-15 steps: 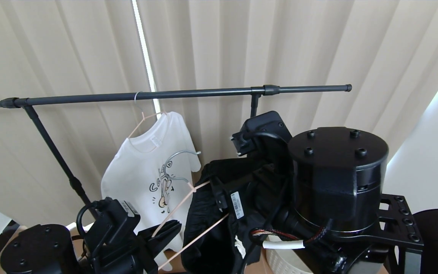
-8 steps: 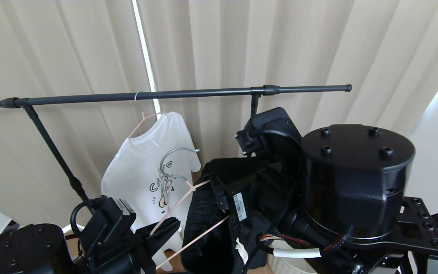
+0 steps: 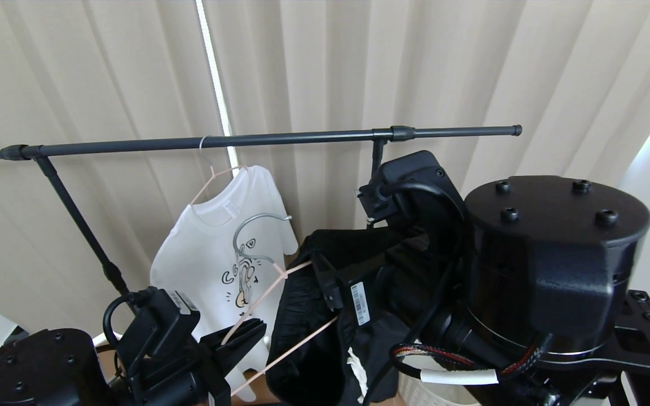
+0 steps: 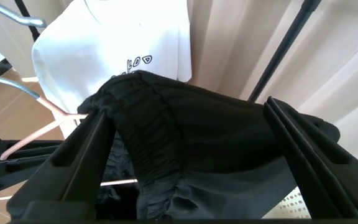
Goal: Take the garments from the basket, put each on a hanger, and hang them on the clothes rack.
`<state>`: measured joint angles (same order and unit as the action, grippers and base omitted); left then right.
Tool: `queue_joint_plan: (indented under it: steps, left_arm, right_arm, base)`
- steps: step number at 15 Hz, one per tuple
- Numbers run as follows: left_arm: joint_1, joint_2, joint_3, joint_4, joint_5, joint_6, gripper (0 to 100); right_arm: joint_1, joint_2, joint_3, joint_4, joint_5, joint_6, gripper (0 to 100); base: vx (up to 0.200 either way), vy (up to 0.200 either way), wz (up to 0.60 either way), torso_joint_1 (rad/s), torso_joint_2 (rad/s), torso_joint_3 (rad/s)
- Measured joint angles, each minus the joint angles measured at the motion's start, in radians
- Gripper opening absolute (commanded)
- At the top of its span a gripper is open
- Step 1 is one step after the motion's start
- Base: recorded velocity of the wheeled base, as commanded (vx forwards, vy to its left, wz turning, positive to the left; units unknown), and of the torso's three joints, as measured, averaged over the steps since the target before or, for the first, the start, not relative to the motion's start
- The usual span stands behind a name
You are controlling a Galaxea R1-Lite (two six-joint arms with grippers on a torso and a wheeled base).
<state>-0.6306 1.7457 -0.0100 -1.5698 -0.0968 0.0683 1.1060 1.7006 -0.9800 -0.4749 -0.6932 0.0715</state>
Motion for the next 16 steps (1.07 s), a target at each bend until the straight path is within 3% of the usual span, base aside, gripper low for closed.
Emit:
queue_joint_plan:
  steps: [16]
  left_arm:
    - [0.010,-0.006,-0.011,0.001,0.000,-0.013,0]
  right_arm:
    - [0.008,-0.003,0.004,0.000,0.000,0.000,100]
  base:
    - [0.000,0.000,0.00,0.000,0.00,0.000]
